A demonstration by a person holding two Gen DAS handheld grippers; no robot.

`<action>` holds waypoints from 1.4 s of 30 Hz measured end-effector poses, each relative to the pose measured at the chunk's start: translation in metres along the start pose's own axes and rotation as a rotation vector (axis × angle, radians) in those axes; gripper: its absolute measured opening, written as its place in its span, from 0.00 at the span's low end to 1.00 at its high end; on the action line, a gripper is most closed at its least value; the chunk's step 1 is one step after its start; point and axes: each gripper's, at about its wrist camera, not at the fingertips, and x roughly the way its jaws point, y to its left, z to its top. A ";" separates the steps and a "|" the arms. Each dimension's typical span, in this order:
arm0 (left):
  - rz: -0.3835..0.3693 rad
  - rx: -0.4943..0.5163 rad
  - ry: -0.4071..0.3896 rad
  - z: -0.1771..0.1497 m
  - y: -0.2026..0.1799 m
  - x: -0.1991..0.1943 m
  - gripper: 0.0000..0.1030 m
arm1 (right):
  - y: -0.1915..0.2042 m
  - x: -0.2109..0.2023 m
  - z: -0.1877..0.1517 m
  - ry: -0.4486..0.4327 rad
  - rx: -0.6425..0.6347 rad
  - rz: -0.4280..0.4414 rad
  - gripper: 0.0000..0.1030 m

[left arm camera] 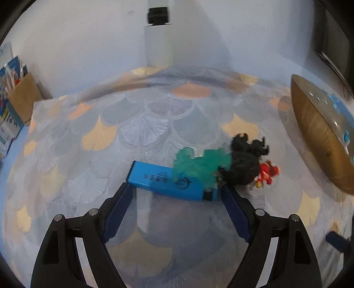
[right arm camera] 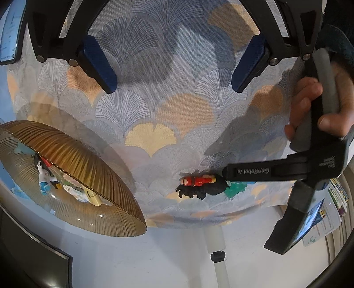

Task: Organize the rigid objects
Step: 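Grasp the blue lighter with the left gripper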

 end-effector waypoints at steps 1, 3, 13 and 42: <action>0.004 -0.013 0.001 0.000 0.004 -0.001 0.80 | 0.000 0.000 0.000 0.000 -0.001 -0.001 1.00; 0.010 -0.015 0.002 -0.002 0.011 -0.003 0.79 | 0.001 0.000 0.000 0.001 -0.002 -0.002 1.00; 0.035 -0.087 0.004 -0.029 0.072 -0.027 0.78 | 0.001 0.002 0.001 -0.001 -0.003 -0.002 1.00; -0.184 -0.156 0.012 -0.046 0.084 -0.043 0.78 | 0.000 -0.004 0.000 -0.011 0.010 0.007 1.00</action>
